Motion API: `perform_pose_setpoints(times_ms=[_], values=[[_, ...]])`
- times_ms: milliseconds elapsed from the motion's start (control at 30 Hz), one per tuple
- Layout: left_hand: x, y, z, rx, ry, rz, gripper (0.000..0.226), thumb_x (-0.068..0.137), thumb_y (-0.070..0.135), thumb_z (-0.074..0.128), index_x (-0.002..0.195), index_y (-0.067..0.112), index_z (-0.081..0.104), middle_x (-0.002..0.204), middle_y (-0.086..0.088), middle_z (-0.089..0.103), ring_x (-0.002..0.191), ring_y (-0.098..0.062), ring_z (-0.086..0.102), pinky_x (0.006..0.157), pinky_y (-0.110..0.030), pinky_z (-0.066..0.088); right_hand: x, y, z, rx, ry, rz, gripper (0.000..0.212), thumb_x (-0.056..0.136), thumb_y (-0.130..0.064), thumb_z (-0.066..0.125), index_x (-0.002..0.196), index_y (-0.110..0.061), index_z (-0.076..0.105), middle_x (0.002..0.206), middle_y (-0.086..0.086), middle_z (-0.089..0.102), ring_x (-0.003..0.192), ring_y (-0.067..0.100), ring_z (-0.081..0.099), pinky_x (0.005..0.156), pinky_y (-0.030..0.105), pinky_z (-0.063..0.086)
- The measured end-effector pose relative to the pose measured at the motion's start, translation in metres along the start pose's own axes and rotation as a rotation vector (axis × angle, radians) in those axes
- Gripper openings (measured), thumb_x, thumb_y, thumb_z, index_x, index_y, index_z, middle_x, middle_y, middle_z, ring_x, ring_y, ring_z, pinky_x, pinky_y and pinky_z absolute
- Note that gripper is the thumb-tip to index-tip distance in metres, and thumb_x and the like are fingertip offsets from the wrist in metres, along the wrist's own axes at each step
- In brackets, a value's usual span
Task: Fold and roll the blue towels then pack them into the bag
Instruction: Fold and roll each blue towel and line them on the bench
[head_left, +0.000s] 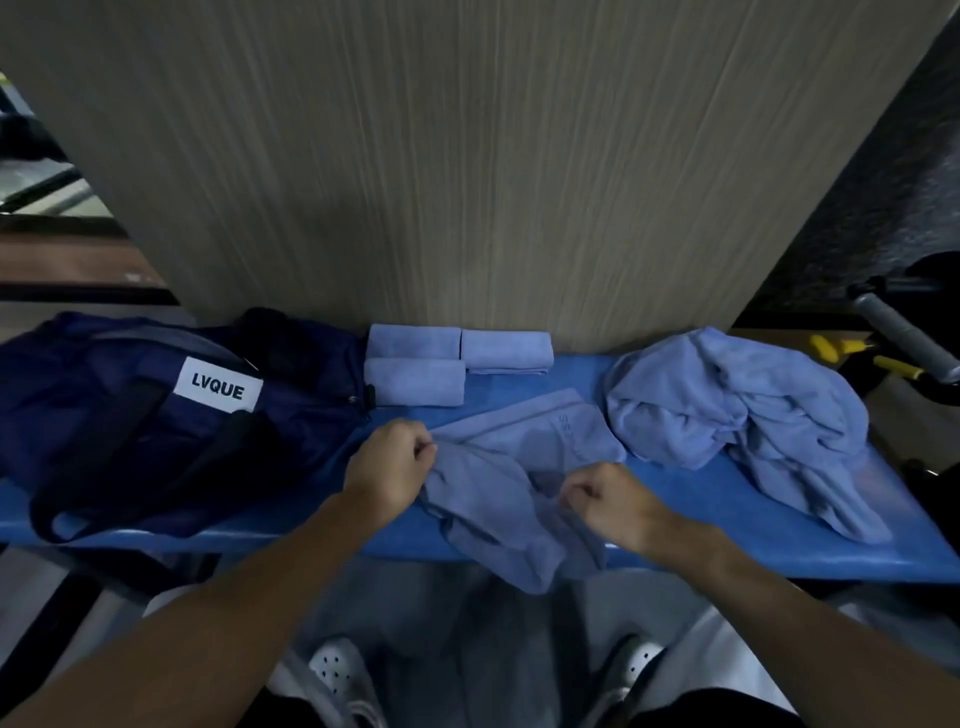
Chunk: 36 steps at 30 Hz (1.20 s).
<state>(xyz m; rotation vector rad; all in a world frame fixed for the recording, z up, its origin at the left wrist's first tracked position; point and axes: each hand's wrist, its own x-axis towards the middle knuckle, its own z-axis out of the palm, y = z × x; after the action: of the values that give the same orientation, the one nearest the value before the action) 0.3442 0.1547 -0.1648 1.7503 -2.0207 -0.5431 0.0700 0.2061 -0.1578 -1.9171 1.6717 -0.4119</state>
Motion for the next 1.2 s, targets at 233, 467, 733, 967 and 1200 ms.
perform_pose_setpoints(times_ms=[233, 467, 733, 967, 1200], values=[[-0.002, -0.012, 0.016, -0.132, -0.027, -0.266, 0.041, 0.085, 0.034, 0.072, 0.061, 0.015, 0.044, 0.064, 0.003, 0.051, 0.062, -0.012, 0.050, 0.056, -0.026, 0.037, 0.030, -0.003, 0.017, 0.039, 0.077, 0.056, 0.017, 0.087, -0.018, 0.062, 0.092, -0.002, 0.065, 0.086, 0.011, 0.069, 0.082, 0.026, 0.063, 0.080, 0.036, 0.049], [0.007, -0.007, 0.022, -0.387, -0.004, -0.184, 0.019, 0.085, 0.009, 0.070, 0.072, 0.002, 0.060, 0.062, 0.001, 0.056, 0.060, -0.007, 0.052, 0.066, -0.024, 0.045, 0.053, -0.021, 0.036, 0.141, 0.071, 0.152, 0.027, 0.086, -0.025, 0.068, 0.069, -0.025, 0.048, 0.061, -0.008, 0.050, 0.062, 0.011, 0.048, 0.066, 0.027, 0.038], [0.019, 0.021, -0.012, -0.483, 0.100, 0.046, 0.026, 0.098, 0.011, 0.052, 0.079, 0.009, 0.035, 0.057, 0.006, 0.028, 0.045, -0.004, 0.028, 0.046, -0.018, 0.027, 0.061, -0.046, 0.007, 0.466, 0.209, 0.199, 0.015, 0.095, -0.010, 0.050, 0.080, -0.011, 0.048, 0.066, 0.000, 0.048, 0.059, 0.010, 0.043, 0.047, 0.014, 0.034], [0.027, 0.074, -0.058, -0.607, 0.234, 0.150, 0.009, 0.092, 0.009, 0.064, 0.087, 0.010, 0.056, 0.069, -0.006, 0.052, 0.063, -0.004, 0.046, 0.062, -0.017, 0.040, 0.047, -0.088, -0.052, 0.773, 0.344, 0.032, 0.035, 0.087, 0.003, 0.049, 0.101, -0.028, 0.056, 0.083, 0.005, 0.061, 0.077, 0.016, 0.056, 0.070, 0.033, 0.048], [0.013, 0.128, -0.088, -0.593, 0.169, 0.348, 0.019, 0.091, -0.002, 0.060, 0.106, 0.005, 0.070, 0.086, 0.007, 0.067, 0.079, 0.004, 0.061, 0.076, -0.012, 0.047, 0.022, -0.121, -0.084, 0.473, 0.265, -0.278, 0.025, 0.085, -0.005, 0.069, 0.105, -0.019, 0.065, 0.075, -0.004, 0.060, 0.066, -0.004, 0.054, 0.069, 0.018, 0.046]])
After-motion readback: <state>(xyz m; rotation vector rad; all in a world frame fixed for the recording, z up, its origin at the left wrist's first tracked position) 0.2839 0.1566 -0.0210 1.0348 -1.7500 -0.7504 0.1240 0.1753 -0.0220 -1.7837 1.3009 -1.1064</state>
